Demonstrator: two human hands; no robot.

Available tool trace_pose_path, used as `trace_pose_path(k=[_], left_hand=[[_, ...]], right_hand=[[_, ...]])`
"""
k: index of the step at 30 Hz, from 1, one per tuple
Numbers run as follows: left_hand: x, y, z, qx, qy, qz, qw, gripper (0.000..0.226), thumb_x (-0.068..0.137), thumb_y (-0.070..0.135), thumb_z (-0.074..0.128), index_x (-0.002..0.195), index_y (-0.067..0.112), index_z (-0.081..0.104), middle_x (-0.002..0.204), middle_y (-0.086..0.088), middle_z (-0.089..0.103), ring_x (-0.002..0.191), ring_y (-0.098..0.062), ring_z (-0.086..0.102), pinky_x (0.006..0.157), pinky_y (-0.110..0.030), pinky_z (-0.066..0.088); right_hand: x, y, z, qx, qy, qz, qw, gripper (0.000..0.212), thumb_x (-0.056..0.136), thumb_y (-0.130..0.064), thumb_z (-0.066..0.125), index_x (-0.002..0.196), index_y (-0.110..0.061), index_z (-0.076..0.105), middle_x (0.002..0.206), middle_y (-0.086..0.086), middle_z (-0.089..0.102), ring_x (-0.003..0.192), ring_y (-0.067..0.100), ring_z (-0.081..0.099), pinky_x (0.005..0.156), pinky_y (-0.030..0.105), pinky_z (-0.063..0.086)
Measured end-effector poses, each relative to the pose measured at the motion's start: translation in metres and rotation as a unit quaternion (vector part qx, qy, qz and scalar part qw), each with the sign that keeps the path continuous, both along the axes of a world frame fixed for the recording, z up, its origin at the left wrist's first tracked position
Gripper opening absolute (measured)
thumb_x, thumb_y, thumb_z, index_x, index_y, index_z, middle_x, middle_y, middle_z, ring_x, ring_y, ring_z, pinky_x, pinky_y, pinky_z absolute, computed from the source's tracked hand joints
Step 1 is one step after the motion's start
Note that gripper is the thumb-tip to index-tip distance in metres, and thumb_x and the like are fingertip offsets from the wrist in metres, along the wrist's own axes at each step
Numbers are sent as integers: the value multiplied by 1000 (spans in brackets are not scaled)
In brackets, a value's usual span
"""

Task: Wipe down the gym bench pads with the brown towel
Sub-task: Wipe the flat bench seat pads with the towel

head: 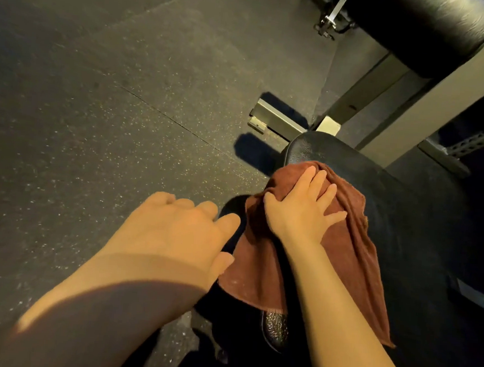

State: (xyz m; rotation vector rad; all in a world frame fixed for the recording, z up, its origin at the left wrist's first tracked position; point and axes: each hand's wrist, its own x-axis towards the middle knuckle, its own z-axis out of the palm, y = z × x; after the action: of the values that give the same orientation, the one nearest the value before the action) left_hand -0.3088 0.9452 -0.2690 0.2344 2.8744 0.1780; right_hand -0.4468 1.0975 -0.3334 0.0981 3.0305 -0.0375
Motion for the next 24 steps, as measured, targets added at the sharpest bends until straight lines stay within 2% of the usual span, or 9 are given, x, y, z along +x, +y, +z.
trace_pose_path(k=[3,10,15,19,24], left_hand=[[-13,-1,2,11,25,13,1000,49,103,53,24,148,34,18,144,8,39,133,-20,40,111,-36,24],[-13,-4,0,41,62,-14,997,46,103,52,23,146,34,22,139,9,43,128,-18,45,103,-34,35],[-11,-2,3,42,92,3,995,45,104,51,27,144,32,30,134,7,49,124,-20,50,98,-33,37],[-14,5,8,62,126,7,990,46,102,52,31,144,34,33,129,6,54,121,-21,53,97,-36,35],[-6,10,8,48,117,3,992,46,101,52,31,141,31,38,127,5,55,119,-22,55,97,-36,37]], right_hand=[[-37,-12,2,-8,9,-18,1000,93,94,-54,48,157,-15,-8,165,6,-12,150,35,-13,112,70,-4],[-84,-23,7,-46,24,-56,997,99,88,-67,47,158,-16,-1,166,6,-5,151,34,-9,114,69,-4],[-36,-6,1,-32,41,1,999,93,91,-64,45,158,-19,-2,166,5,-7,152,26,-9,119,57,-4],[30,9,-3,-17,30,67,997,93,90,-58,48,157,-22,-6,165,1,-11,151,22,-12,119,55,-4],[91,28,-9,0,32,117,993,85,91,-54,34,157,-24,-9,165,1,-14,151,24,-13,118,55,-6]])
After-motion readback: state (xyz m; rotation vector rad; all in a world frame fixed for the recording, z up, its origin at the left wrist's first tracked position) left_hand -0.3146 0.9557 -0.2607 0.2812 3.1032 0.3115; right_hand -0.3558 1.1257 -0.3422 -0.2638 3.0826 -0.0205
